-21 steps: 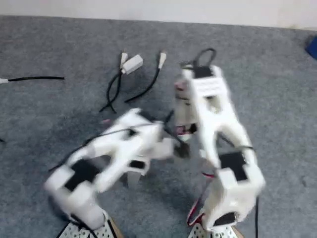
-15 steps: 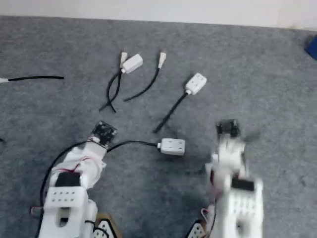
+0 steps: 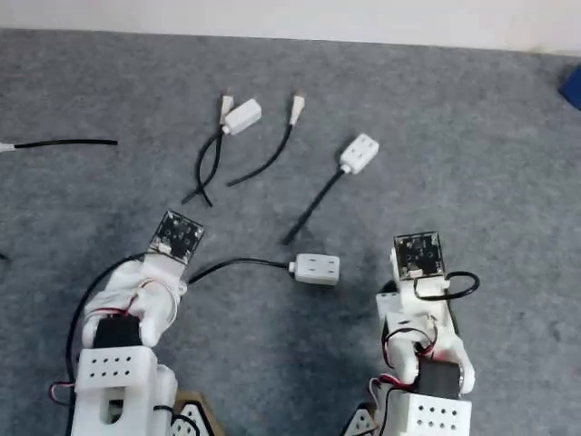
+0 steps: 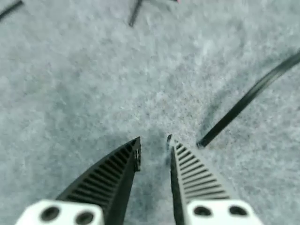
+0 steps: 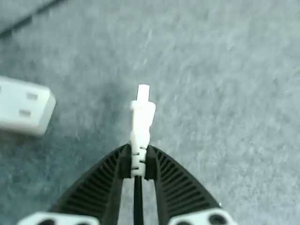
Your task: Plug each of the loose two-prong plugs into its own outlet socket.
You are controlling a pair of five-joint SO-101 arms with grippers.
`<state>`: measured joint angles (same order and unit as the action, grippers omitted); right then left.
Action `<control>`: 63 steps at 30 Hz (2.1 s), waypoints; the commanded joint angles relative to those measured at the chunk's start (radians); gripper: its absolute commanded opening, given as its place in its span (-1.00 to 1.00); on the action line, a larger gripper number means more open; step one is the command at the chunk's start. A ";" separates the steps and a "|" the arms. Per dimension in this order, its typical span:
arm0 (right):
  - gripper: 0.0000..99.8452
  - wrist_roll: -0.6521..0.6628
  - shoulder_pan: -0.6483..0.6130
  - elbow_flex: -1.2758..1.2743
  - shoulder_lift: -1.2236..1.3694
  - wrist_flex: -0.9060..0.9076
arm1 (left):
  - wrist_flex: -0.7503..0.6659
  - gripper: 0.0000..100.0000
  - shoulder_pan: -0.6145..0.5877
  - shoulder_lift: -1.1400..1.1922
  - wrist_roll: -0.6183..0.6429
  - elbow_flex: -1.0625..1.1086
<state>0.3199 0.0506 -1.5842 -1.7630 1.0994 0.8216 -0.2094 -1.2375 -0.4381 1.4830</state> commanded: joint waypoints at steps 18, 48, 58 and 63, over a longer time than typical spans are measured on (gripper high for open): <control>-0.98 -0.157 -0.119 0.769 0.855 0.044 | 0.606 -0.78 -0.008 -0.005 0.014 -0.579; -0.98 -0.213 -0.325 0.832 1.079 0.119 | 0.299 -0.79 0.082 0.521 0.011 -0.676; -0.98 -0.345 -0.372 0.802 1.072 0.111 | 0.298 -0.79 0.160 0.572 0.012 -0.676; -0.98 -0.327 -0.375 0.748 1.070 0.059 | 0.270 -0.79 0.199 0.575 0.011 -0.670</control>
<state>-0.0161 -0.3115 -0.8278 -0.6567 1.2052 1.1254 -0.0529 -0.6636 -0.4319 0.8508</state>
